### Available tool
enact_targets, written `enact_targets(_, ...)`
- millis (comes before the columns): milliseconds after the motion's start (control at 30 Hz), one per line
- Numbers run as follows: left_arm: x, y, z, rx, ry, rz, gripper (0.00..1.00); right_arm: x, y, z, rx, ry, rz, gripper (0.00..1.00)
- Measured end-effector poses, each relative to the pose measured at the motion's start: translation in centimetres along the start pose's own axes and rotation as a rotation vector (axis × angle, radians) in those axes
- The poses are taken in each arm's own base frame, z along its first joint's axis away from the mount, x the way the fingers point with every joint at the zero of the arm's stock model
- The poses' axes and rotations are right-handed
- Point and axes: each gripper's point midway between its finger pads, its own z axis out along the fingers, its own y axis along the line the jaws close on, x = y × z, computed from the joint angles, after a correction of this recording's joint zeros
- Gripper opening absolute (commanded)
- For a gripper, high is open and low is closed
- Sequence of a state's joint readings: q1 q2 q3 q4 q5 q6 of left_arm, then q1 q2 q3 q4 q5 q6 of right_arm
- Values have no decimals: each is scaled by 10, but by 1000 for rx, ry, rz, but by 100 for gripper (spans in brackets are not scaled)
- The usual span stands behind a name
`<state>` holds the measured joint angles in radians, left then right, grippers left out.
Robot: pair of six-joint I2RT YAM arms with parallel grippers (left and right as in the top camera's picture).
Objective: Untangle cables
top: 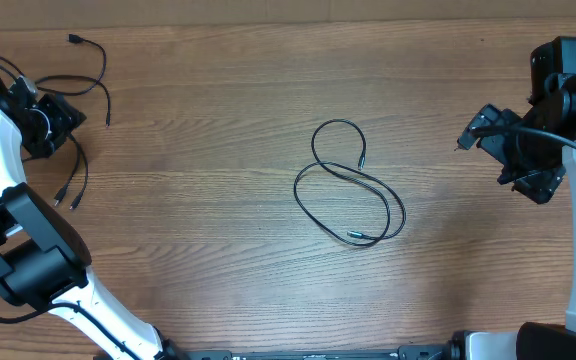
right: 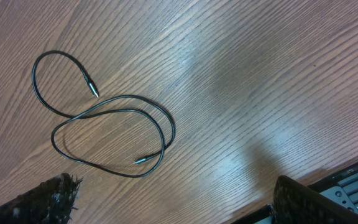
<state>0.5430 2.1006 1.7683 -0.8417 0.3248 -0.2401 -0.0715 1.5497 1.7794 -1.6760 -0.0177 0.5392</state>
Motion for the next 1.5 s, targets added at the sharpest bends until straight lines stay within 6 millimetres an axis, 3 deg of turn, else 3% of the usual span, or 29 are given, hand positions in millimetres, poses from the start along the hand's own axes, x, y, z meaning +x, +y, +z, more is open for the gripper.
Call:
enact_targets(100, -5, 4, -1, -23, -22, -19, 40, 0, 0, 0, 0, 0, 0, 100)
enact_targets(200, -22, 5, -12, -27, -81, -26, 9, 0, 0, 0, 0, 0, 0, 100)
enact_targets(233, -31, 6, -21, -29, -116, -25, 4, 0, 0, 0, 0, 1, 0, 100)
enact_targets(333, -55, 12, -52, -62, -218, -28, 4, 0, 0, 0, 0, 0, 0, 100)
enact_targets(433, -67, 32, -81, -164, -292, -49, 4, 0, 0, 0, 0, 0, 0, 100)
enact_targets(567, -69, 70, -91, -322, -315, -93, 4, 0, 0, 0, 1, 0, 0, 100)
enact_targets(700, -61, 103, -73, -415, -271, -129, 4, 0, 0, 0, 0, 0, 0, 100)
enact_targets(967, -29, 149, 3, -493, -106, -158, 4, 0, 0, 0, 0, 1, 0, 100)
enact_targets(1100, -23, 149, 21, -459, -66, -130, 4, 0, 0, 0, 0, 1, 0, 100)
enact_targets(1300, -19, 133, 27, -357, -38, -117, 4, 0, 0, 0, -1, 0, 0, 100)
enact_targets(1400, -21, 124, 19, -331, -45, -119, 4, 0, 0, 0, 0, 0, -1, 100)
enact_targets(1500, -30, 106, -10, -294, -98, -135, 4, 0, 0, 0, 1, 0, 0, 100)
